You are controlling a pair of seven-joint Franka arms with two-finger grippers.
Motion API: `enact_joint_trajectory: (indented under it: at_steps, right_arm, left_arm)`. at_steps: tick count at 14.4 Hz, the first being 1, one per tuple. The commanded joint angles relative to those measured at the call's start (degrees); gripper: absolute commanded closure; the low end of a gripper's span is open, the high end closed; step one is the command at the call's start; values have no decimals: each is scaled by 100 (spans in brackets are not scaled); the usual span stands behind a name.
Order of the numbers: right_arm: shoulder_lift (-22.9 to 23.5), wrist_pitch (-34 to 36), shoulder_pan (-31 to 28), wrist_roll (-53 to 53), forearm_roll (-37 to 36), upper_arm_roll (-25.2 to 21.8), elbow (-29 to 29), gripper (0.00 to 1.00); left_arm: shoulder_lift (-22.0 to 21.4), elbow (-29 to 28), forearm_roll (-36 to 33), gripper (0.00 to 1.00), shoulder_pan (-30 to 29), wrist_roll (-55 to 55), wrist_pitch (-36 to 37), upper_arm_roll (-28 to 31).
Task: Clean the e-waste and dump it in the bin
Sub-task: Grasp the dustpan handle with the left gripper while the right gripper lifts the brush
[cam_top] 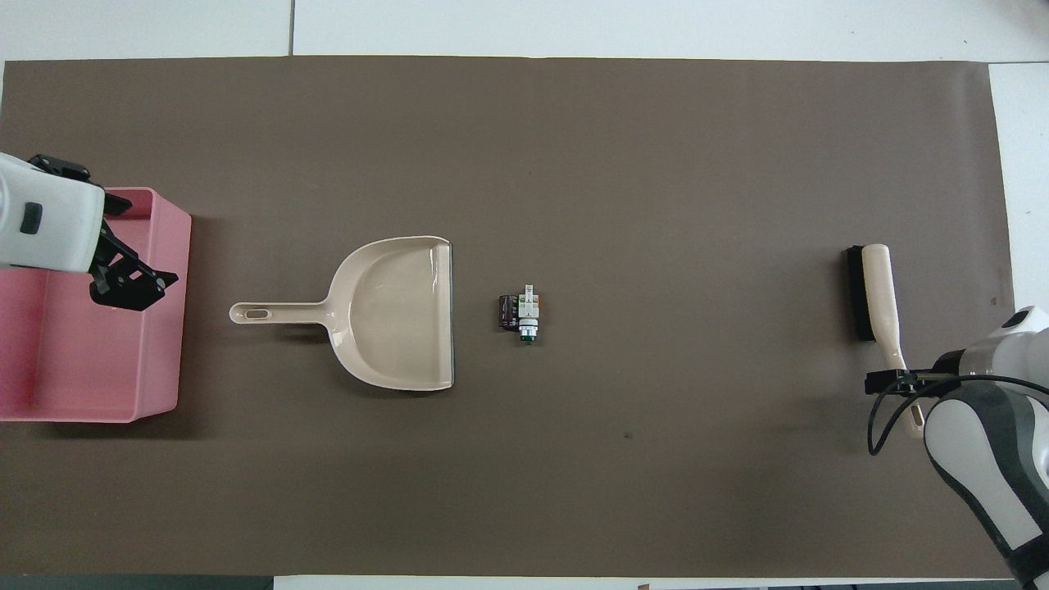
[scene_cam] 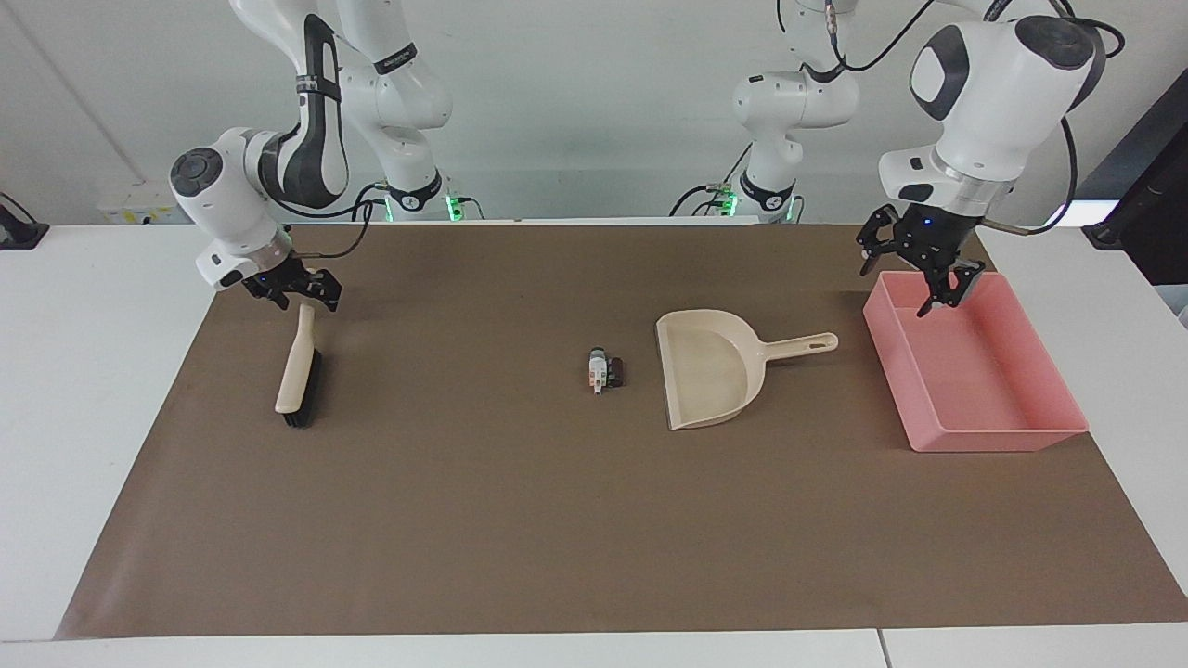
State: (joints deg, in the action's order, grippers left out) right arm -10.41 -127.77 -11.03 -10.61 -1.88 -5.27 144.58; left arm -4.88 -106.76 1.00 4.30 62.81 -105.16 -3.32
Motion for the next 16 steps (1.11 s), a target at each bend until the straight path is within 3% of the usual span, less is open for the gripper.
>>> enact_joint_trajectory:
  at_steps: [1,4,8,12,15,16]
  right_arm:
    - [-66,-117,-101,-239,65,43,88,26]
    - [-31,-117,-101,-249,65,43,52,32]
    - [-31,-117,-101,-257,65,43,35,53]
    - [13,-91,-101,-319,65,43,-35,56]
    - [13,-91,-101,-319,65,43,-44,57]
    - [13,-82,-101,-319,65,52,-44,62]
  left_arm:
    - [-285,-853,15,1,246,969,-522,68]
    - [-198,-1268,-82,1,466,892,-1189,59]
    - [22,-1926,-521,1,783,566,-2156,59]
    - [505,-2059,-566,1,819,461,-2587,59]
    - [594,-2199,-566,1,854,434,-2852,59]
    - [568,-2287,-566,2,854,434,-2853,51]
